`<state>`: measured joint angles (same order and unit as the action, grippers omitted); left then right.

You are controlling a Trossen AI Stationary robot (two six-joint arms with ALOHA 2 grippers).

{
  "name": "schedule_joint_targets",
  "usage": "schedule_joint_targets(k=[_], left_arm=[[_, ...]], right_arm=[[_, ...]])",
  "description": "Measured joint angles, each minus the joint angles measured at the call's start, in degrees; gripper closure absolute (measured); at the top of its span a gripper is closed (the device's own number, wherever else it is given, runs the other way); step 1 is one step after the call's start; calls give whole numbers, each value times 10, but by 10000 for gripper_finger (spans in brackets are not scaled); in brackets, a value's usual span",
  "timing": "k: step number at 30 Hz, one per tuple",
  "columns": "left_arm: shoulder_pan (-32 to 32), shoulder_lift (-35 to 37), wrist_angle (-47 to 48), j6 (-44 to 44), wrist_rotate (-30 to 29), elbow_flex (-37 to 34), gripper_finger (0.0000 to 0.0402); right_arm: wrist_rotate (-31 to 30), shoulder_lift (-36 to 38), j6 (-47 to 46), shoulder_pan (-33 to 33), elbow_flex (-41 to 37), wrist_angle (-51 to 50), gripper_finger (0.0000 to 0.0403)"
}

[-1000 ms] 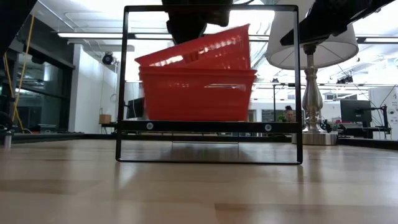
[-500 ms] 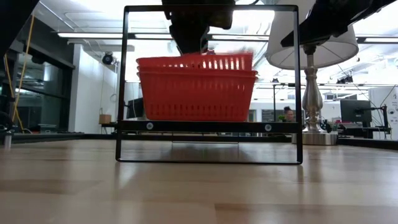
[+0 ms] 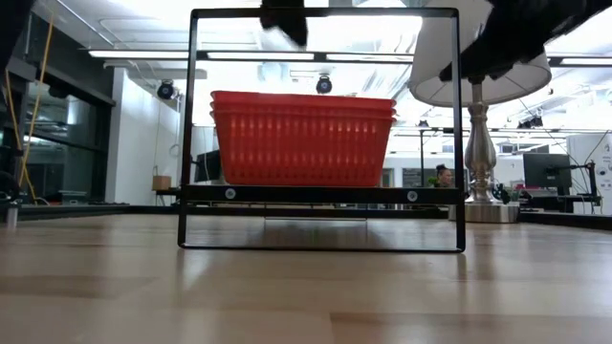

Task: Stack baskets on shelf by color
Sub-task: Return to Home Position

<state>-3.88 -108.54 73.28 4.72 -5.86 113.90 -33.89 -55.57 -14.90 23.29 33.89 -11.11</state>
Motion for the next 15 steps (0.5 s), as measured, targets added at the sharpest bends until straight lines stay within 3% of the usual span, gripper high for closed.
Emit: schedule_joint_targets(k=[4, 8, 15], left_arm=[[25, 96, -119, -11, -8, -80, 321], [53, 219, -262, -36, -36, -220, 385], [63, 444, -582, -90, -38, -549, 398]], right_arm=[[3, 0, -20, 0, -23, -7, 403], [3, 1, -46, 0, -56, 2, 403], [3, 1, -26, 0, -93, 103, 403]])
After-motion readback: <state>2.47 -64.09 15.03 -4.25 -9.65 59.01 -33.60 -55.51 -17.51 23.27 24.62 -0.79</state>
